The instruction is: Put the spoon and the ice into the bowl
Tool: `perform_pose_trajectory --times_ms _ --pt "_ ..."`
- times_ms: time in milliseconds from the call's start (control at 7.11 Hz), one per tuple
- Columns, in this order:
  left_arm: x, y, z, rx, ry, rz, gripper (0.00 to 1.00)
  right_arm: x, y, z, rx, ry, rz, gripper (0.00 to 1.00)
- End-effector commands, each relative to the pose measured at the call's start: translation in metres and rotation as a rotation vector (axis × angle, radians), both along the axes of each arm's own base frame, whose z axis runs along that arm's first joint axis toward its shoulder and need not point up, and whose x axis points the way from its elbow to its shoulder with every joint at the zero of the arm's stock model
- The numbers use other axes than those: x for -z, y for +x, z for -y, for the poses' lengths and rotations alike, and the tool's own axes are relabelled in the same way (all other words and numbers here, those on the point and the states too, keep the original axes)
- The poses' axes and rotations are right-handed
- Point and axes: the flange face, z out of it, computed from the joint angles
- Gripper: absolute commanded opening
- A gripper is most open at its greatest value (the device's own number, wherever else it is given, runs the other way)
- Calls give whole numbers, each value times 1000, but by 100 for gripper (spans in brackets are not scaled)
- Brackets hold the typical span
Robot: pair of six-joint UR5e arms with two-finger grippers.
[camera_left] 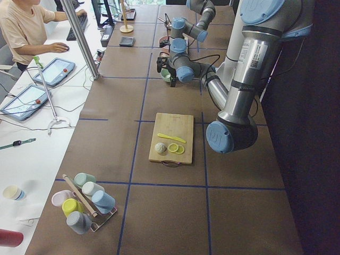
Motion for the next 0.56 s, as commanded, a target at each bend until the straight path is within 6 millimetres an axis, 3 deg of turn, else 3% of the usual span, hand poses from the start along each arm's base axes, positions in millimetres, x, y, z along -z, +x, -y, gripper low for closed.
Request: perform_pose_trajectory --times_ms 0,141,281,422 --pt "-58 -60 3 -70 61 74 100 -9 59 3 -28 16 36 100" --pt "-91 -99 0 -99 91 121 100 -17 134 6 -28 -9 52 100" --pt "-118 -133 0 -131 126 151 100 -19 204 26 18 13 42 100" --pt "-143 -163 0 -161 170 190 100 -44 267 36 54 43 4 100"
